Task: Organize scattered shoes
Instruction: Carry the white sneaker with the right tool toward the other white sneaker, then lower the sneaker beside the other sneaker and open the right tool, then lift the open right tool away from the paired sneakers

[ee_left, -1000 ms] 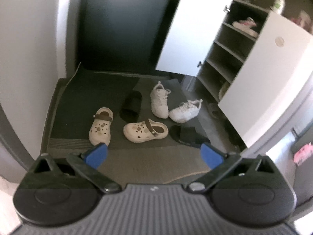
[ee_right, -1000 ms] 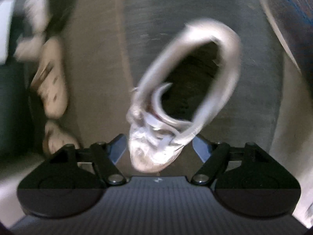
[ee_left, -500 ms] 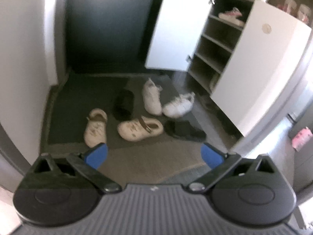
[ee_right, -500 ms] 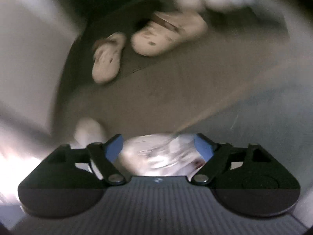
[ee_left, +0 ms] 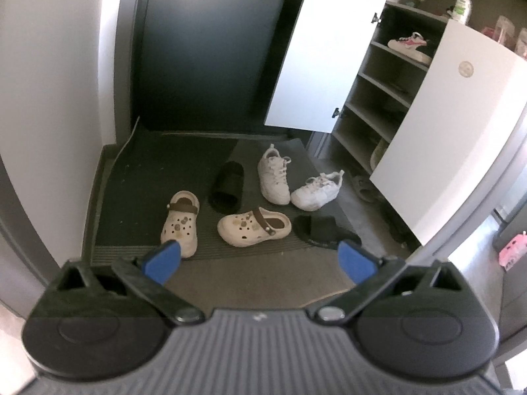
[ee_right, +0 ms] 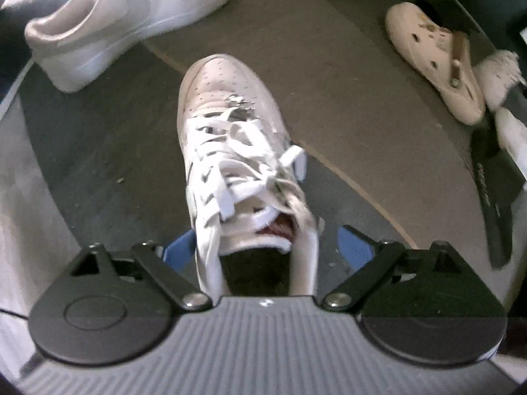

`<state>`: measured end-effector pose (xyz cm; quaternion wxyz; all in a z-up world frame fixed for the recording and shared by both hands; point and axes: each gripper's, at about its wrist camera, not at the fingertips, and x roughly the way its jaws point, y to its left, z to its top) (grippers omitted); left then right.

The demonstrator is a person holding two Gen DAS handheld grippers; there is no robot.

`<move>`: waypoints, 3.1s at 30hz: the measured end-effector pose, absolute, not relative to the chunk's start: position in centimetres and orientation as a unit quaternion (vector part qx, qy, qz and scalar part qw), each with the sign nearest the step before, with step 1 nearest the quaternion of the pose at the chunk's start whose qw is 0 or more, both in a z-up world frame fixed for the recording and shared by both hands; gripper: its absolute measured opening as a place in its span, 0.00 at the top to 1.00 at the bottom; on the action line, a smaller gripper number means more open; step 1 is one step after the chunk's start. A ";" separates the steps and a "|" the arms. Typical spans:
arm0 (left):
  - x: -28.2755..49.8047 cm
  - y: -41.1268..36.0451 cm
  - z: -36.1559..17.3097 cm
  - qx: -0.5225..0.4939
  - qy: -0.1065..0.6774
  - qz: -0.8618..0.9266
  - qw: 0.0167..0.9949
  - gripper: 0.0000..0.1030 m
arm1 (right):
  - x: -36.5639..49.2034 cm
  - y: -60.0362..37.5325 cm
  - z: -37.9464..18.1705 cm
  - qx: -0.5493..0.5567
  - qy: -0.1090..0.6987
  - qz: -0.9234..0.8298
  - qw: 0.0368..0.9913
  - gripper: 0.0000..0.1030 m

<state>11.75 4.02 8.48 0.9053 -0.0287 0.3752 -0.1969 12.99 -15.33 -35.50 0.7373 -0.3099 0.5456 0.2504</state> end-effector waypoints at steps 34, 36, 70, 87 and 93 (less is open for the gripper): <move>12.0 7.3 8.5 -0.104 0.391 -0.208 0.890 0.00 | 19.8 -4.9 -34.8 0.082 0.592 0.004 0.802 0.20; 12.0 7.1 8.6 -0.107 0.391 -0.210 0.890 0.00 | 20.1 -3.9 -35.0 0.083 0.594 0.005 0.800 0.19; 12.0 6.7 7.8 -0.143 0.407 -0.191 0.882 0.00 | 12.7 2.5 -34.2 0.068 0.434 0.035 0.898 0.69; 13.0 9.5 7.1 -0.172 0.434 -0.201 0.861 0.00 | 9.1 2.8 -34.0 0.084 0.340 0.034 0.936 0.64; 13.4 9.4 6.3 -0.179 0.456 -0.202 0.848 0.00 | 7.4 4.3 -33.9 0.041 0.312 0.035 0.949 0.23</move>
